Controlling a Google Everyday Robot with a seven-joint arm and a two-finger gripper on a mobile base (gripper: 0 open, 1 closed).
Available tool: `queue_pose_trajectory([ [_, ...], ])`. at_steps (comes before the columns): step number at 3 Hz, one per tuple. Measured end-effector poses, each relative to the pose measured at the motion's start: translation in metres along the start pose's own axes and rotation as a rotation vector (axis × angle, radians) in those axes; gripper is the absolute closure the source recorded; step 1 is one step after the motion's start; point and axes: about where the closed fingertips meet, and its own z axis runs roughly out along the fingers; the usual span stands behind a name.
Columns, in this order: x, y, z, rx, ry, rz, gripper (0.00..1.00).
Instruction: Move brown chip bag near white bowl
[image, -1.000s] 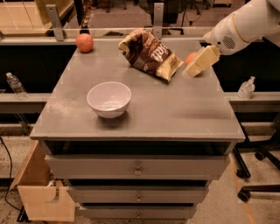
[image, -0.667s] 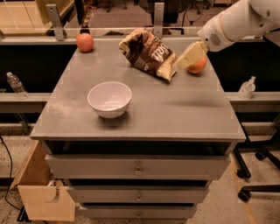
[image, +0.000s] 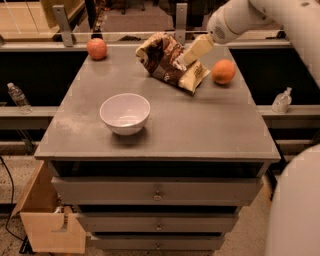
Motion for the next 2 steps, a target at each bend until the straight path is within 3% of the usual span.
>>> queue_pose_trajectory([
  [2,-0.012,0.009,0.053,-0.023,0.04,0.028,0.0],
])
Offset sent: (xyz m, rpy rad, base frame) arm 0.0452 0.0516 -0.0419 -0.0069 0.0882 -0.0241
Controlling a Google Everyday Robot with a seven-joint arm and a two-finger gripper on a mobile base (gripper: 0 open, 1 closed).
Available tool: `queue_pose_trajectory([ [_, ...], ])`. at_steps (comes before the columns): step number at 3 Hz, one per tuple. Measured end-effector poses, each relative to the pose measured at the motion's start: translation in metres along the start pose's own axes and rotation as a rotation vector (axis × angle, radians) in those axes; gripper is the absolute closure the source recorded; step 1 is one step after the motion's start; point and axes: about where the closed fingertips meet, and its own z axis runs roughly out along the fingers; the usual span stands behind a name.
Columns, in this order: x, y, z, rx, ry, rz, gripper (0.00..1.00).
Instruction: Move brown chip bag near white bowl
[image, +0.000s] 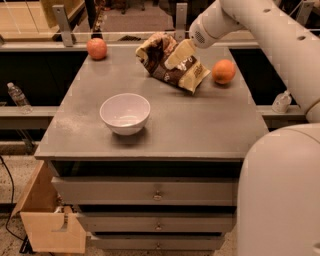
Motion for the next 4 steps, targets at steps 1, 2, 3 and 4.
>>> queue_pose_trajectory([
  [1,0.004,0.002,0.018,-0.012,0.014,0.025,0.18],
  [2,0.007,0.004,0.03,-0.023,0.018,0.042,0.41],
  [3,0.006,0.006,0.036,-0.027,0.019,0.045,0.64],
  [4,-0.006,0.011,0.032,-0.01,0.036,0.014,0.87],
])
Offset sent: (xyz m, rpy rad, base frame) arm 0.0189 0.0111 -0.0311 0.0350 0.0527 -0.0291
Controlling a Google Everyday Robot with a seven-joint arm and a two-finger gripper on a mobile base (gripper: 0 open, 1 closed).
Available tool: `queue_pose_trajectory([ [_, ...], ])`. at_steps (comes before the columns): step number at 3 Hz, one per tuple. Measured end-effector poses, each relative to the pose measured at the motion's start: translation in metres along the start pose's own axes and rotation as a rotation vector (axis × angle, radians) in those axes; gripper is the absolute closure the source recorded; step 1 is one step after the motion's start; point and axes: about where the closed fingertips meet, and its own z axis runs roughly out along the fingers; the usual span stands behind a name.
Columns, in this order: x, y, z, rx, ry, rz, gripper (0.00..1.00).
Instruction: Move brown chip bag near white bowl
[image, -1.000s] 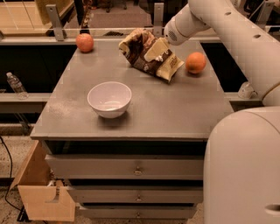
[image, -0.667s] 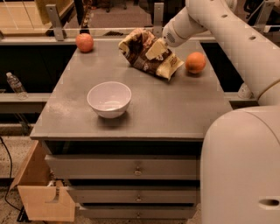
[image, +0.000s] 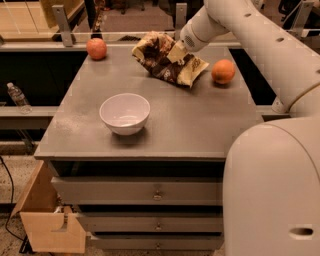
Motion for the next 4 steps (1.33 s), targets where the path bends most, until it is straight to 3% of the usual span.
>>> queue_pose_trajectory([
  [1,-0.024,0.008,-0.018,0.023,0.013,-0.053,1.0],
  [2,-0.044,0.019,-0.04,0.031,0.024,-0.078,1.0],
  [3,-0.046,0.032,-0.059,0.011,0.055,-0.032,1.0],
  [4,-0.03,0.046,-0.076,-0.026,0.106,0.058,1.0],
])
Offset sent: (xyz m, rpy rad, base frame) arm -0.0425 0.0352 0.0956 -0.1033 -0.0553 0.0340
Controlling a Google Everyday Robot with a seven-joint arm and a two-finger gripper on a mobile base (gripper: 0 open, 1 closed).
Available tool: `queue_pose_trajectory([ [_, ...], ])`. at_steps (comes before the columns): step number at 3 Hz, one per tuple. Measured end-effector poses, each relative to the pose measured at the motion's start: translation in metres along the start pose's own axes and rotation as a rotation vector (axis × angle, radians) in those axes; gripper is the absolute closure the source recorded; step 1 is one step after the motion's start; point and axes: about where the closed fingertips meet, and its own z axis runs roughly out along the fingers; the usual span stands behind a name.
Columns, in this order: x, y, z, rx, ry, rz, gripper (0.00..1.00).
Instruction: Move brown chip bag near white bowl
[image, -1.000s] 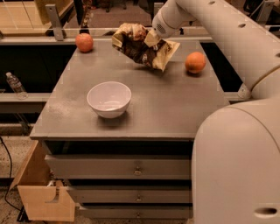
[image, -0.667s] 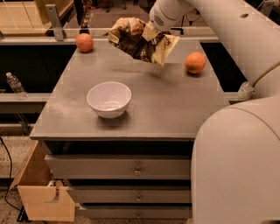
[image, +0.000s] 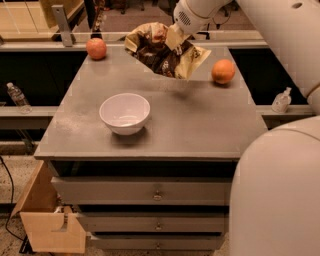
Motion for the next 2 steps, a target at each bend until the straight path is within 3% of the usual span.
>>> queue_pose_trajectory([
  [1,0.022,0.019,-0.011,-0.053,0.056,0.084,1.0],
  [2,0.033,0.042,-0.013,-0.117,0.082,0.131,1.0],
])
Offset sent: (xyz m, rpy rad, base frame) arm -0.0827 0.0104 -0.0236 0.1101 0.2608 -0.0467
